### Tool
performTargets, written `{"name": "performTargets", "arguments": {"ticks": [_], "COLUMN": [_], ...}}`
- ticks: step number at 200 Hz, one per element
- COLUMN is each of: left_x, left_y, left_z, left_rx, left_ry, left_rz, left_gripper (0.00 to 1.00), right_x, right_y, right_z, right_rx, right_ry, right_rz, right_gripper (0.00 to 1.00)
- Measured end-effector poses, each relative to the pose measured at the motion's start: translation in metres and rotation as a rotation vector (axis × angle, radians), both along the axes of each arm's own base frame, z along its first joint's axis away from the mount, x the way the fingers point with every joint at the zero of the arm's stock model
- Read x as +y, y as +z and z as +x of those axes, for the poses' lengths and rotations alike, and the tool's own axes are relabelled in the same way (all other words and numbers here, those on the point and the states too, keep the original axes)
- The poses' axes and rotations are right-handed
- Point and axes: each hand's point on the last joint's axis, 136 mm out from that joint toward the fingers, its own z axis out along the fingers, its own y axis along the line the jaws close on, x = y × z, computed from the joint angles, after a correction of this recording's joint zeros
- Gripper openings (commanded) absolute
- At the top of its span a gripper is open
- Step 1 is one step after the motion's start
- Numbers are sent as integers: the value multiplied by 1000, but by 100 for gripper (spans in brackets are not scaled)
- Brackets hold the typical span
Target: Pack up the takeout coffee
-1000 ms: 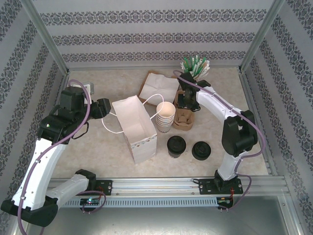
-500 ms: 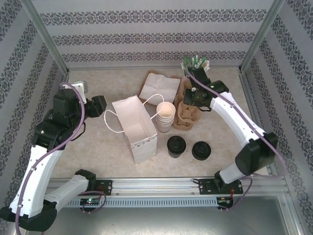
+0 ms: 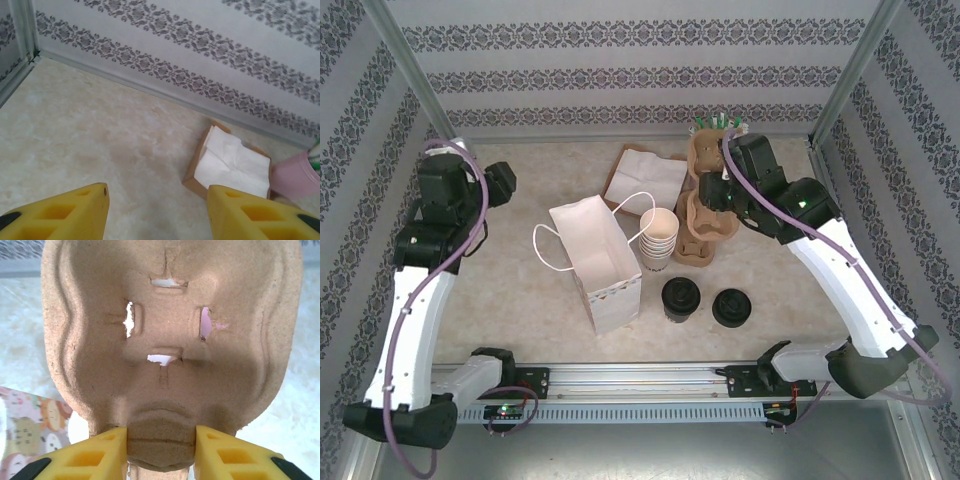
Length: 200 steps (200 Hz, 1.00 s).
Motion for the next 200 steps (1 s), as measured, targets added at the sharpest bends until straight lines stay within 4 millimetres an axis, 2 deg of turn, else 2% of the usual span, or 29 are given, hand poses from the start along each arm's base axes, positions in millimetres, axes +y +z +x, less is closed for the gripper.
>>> {"name": "performTargets", "arguments": {"ticks": [16,34,45,64,77,89,123,152,179,200], "left_x": [17,25,18,4,-3,-8,-22,-35,-45,-48], "left_y": [-23,-64,-95,-141,-161,-171,-196,-220,-229,-229], "left_z": [16,34,42,43,40,39,42,39,36,37], "left_rx": [32,104,162,255,299,314,361,419,437,429], "left_ry": [29,33,4,-41,-56,-72,-114,-138,-158,-170], "left_rz": [-76,-175,-240,-331,-374,-398,-432,-436,-436,-432], "left_gripper": [55,55,55,55,56,56,56,56,57,57], "right_x": [11,28,41,62,77,92,144,185,213,225], "right_y": [22,49,63,83,90,94,91,70,46,33], "right_z": [-4,-6,-9,-14,-17,-20,-29,-41,-51,-59], "right_rx": [-50,-111,-144,-187,-203,-210,-202,-163,-122,-100], "right_ry": [40,86,119,177,216,250,354,440,497,523], "right_rz": [4,15,27,42,52,62,65,37,1,-30], "right_gripper": [36,36,36,36,34,34,34,34,35,35]}}
